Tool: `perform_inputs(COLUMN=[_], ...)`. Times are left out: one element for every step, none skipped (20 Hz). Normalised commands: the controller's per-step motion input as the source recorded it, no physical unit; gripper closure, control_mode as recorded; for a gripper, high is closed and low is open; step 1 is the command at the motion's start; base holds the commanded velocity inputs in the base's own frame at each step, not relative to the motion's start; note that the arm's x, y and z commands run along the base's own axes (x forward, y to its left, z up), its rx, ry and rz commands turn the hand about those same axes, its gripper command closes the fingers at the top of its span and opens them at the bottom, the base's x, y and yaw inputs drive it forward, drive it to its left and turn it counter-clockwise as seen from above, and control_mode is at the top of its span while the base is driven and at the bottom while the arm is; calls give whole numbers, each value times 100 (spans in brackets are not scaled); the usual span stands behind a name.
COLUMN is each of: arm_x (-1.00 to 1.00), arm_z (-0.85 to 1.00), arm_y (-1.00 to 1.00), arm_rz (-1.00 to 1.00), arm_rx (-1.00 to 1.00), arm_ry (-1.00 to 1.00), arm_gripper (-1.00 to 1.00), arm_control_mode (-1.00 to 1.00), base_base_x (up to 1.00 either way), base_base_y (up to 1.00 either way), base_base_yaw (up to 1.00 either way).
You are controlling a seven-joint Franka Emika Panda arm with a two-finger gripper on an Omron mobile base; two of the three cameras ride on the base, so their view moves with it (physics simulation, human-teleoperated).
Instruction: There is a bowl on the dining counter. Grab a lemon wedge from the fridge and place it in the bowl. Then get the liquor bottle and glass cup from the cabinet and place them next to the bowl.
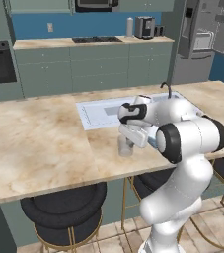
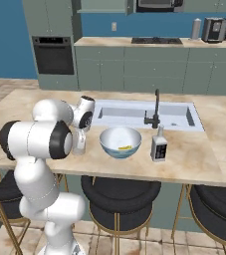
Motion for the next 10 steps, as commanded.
perform_inputs(arm_x=[26, 22, 20, 11, 5, 1, 0, 0, 0, 0], arm_z=[-20, -23, -23, -25, -25, -26, -26, -25, -26, -25], arm_y=[2, 2, 4, 5, 9, 10, 11, 11, 11, 10], arm_rz=[-6, -6, -6, -5, -5, -4, -4, -4, -4, -4], arm_rx=[0, 0, 0, 0, 0, 0, 0, 0, 0, 0], arm_ry=[3, 2, 0, 0, 0, 0, 0, 0, 0, 0], arm_gripper=[100, 100, 100, 100, 100, 100, 100, 100, 100, 100], arm_control_mode=[-100, -100, -100, -100, -100, -100, -100, -100, -100, -100], base_base_x=[0, 0, 0, 0, 0, 0, 0, 0, 0, 0], base_base_y=[0, 0, 0, 0, 0, 0, 0, 0, 0, 0], base_base_yaw=[0, 0, 0, 0, 0, 0, 0, 0, 0, 0])
